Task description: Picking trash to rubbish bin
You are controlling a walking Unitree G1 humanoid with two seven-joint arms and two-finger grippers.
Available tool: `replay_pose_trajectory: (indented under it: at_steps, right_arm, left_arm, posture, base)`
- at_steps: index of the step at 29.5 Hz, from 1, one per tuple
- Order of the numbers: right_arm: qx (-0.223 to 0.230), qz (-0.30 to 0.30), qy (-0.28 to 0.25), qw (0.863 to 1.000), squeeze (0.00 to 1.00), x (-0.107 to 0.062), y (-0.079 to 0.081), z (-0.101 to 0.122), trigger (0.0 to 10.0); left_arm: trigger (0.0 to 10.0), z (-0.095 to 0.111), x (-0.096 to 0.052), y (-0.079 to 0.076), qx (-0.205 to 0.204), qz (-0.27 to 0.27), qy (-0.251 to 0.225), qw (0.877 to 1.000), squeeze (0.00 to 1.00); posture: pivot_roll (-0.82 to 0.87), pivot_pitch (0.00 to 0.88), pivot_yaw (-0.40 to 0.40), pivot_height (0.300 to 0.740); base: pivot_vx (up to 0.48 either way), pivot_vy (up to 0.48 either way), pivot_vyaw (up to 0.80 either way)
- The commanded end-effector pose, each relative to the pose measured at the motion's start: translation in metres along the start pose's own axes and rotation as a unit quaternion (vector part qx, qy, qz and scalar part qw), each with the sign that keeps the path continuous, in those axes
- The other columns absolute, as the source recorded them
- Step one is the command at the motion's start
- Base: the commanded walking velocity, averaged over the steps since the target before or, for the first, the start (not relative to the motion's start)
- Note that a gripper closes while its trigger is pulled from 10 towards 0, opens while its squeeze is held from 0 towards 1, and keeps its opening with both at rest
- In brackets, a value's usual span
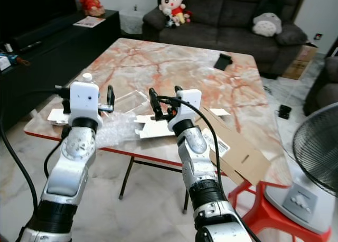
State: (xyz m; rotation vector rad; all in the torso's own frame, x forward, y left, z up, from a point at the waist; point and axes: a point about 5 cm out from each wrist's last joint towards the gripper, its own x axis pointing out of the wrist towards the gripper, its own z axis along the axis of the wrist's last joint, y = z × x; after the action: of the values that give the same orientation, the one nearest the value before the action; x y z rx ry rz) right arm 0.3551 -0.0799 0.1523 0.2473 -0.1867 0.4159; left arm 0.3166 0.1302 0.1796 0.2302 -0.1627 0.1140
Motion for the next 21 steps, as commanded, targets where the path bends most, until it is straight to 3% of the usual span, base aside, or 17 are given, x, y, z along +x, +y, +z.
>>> replay_pose_trajectory:
  at_steps: [1,5,13,21]
  right_arm:
    - [0.000,0.005,-0.005,1.000,0.00,0.002,0.001,0.005,10.0]
    - [0.000,0.004,-0.005,1.000,0.00,0.002,0.000,0.005,10.0]
    - [0.002,0.004,-0.003,1.000,0.00,0.001,0.000,0.004,10.0]
    - [0.002,0.006,0.000,1.000,0.00,0.001,0.001,0.003,10.0]
  left_arm:
    - [10.0,-0.008,-0.002,-0.003,-0.007,-0.007,0.025,1.000,0.00]
    - [10.0,-0.015,0.003,-0.002,-0.009,-0.003,0.042,0.999,0.00]
    - [10.0,-0.008,0.016,0.008,-0.008,0.012,0.021,1.000,0.00]
    - [10.0,-0.016,0.024,0.007,-0.005,0.011,0.024,1.000,0.00]
  posture:
    - [0.00,0.021,-0.046,0.740]
    - [-0.01,0.025,-0.052,0.740]
    - [-0.01,0.026,-0.052,0.740]
    - [-0.01,0.028,-0.056,0.740]
  base:
    - [0.000,0.000,0.00]
    - [0.000,0.000,0.00]
    - [0.000,0.000,0.00]
    - [0.000,0.000,0.00]
